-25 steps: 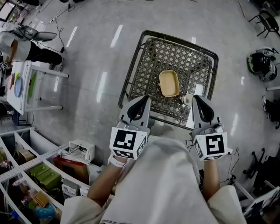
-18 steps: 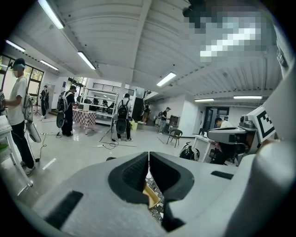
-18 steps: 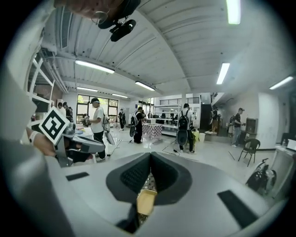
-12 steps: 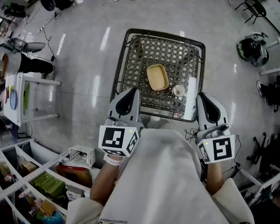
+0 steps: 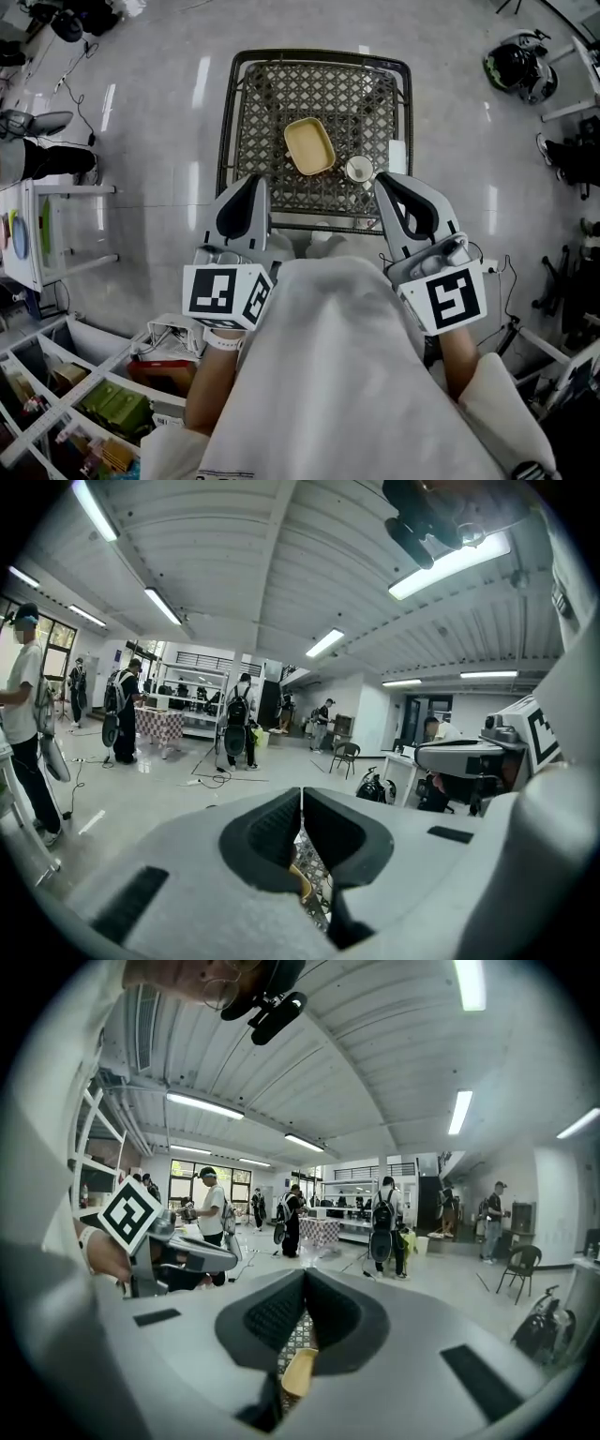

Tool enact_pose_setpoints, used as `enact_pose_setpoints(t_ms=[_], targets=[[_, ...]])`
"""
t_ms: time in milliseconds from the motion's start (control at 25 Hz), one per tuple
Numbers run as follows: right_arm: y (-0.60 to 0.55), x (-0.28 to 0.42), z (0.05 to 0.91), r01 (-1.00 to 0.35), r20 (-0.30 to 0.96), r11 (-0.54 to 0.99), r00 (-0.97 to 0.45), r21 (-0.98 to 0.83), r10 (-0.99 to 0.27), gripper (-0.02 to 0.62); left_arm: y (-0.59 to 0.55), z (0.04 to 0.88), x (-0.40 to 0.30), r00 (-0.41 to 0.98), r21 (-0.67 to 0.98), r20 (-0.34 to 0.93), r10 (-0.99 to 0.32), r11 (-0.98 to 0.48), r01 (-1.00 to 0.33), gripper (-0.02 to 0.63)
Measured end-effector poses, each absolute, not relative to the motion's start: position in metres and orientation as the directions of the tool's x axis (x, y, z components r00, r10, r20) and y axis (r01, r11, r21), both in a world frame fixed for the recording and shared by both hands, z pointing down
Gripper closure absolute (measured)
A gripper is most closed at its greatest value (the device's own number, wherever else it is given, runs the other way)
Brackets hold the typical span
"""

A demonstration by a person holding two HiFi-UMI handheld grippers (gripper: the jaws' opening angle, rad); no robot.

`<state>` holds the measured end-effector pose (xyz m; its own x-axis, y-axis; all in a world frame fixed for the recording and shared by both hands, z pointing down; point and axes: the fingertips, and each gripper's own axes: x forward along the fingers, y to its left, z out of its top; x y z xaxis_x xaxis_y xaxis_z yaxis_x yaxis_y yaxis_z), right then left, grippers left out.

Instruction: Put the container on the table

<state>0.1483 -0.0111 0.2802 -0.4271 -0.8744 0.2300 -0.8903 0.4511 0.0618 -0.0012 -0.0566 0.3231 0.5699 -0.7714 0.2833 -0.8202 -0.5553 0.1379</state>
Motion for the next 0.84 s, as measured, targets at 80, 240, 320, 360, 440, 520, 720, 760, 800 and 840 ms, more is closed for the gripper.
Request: enact_pose_setpoints(t_ms=[80,240,320,360,440,520,720,760,800,840], targets=[[-0.012,0.148,0.279,-0.891,0.216,0.450,-0.429,0.057,-0.877,0.575,-0.055,0.323,0.000,0.573,0.134,0.286,-0.768,-0.560,-0.817,0.575],[-0.014,0.143,0.282,-0.893,0.213,0.447,-0.428,0.047,-0.878,0.577,-0.052,0.325,-0.003,0.577,0.139,0.292,-0.763,-0.563,-0.814,0.575],[-0.014,0.140,0.282,-0.893,0.213,0.447,-0.428,0.047,-0.878,0.577,-0.051,0.325,-0.006,0.576,0.141,0.293,-0.763,-0.562,-0.815,0.575],[-0.015,0.140,0.282,-0.893,0.213,0.448,-0.429,0.046,-0.878,0.575,-0.050,0.325,-0.007,0.575,0.142,0.293,-0.764,-0.560,-0.816,0.575],[-0.015,0.140,0.282,-0.893,0.209,0.449,-0.432,0.042,-0.878,0.575,-0.049,0.324,-0.008,0.571,0.140,0.293,-0.767,-0.557,-0.819,0.575],[-0.015,0.141,0.282,-0.892,0.205,0.450,-0.433,0.042,-0.878,0.577,-0.048,0.323,-0.008,0.569,0.136,0.291,-0.769,-0.555,-0.820,0.575],[-0.015,0.144,0.285,-0.897,0.206,0.441,-0.425,0.038,-0.882,0.577,-0.046,0.324,-0.010,0.564,0.131,0.297,-0.770,-0.553,-0.823,0.575],[-0.016,0.144,0.286,-0.898,0.207,0.439,-0.424,0.034,-0.882,0.577,-0.046,0.324,-0.011,0.564,0.132,0.299,-0.770,-0.552,-0.823,0.575],[-0.016,0.144,0.286,-0.898,0.207,0.438,-0.423,0.031,-0.882,0.577,-0.046,0.324,-0.012,0.564,0.133,0.301,-0.769,-0.552,-0.823,0.575],[-0.017,0.143,0.287,-0.899,0.206,0.437,-0.423,0.029,-0.882,0.577,-0.045,0.325,-0.014,0.564,0.134,0.303,-0.768,-0.551,-0.823,0.575]])
